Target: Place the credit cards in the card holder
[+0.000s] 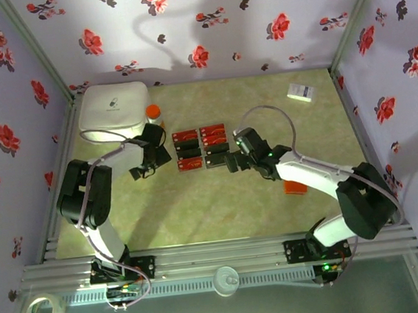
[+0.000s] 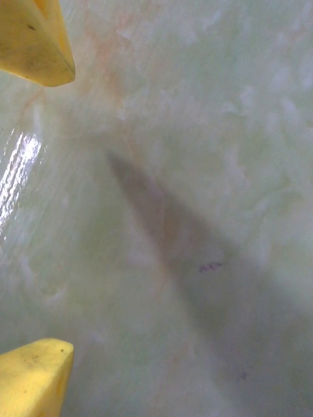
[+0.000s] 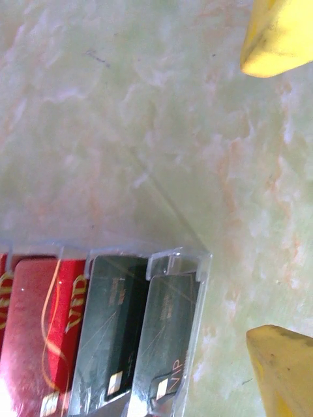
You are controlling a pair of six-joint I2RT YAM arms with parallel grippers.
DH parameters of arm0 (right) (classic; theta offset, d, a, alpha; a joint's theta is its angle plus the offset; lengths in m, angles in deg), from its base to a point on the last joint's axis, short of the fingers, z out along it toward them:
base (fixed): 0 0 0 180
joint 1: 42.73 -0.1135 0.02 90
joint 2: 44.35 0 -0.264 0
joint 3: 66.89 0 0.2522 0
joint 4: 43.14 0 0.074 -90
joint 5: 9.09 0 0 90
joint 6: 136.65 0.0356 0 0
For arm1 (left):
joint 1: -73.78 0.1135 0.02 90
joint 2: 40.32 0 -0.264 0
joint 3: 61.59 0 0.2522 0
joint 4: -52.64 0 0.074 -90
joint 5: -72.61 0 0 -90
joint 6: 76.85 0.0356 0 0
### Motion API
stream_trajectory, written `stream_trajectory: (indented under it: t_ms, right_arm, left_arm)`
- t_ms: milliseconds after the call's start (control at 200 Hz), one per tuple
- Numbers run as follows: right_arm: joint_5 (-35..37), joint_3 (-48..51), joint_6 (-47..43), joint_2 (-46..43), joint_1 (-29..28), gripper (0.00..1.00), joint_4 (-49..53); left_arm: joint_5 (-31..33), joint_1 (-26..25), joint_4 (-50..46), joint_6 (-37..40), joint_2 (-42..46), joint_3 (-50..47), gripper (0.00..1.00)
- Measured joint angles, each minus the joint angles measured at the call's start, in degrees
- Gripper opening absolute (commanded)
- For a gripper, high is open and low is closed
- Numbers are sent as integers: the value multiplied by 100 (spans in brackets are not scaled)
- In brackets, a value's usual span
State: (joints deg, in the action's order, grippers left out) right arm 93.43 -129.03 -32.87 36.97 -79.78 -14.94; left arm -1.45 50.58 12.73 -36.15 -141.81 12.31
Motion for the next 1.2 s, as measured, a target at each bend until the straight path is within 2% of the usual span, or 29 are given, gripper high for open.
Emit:
stream_trajectory:
  t_ms: [395,965,1200]
  right_arm:
    - [-887,175,647,-885,1088,99,426]
    - [-1829,625,1274,-1585,2315,99,861]
    - [-1904,625,1591,-1832,2618,99,1191]
  left_arm:
    - [17,-291,-2,-149,-66,273,100]
    - [13,-1106,-42,-358,-1497,2157,100]
    - [-2,-1139,-31,-348,-1585,2232,100]
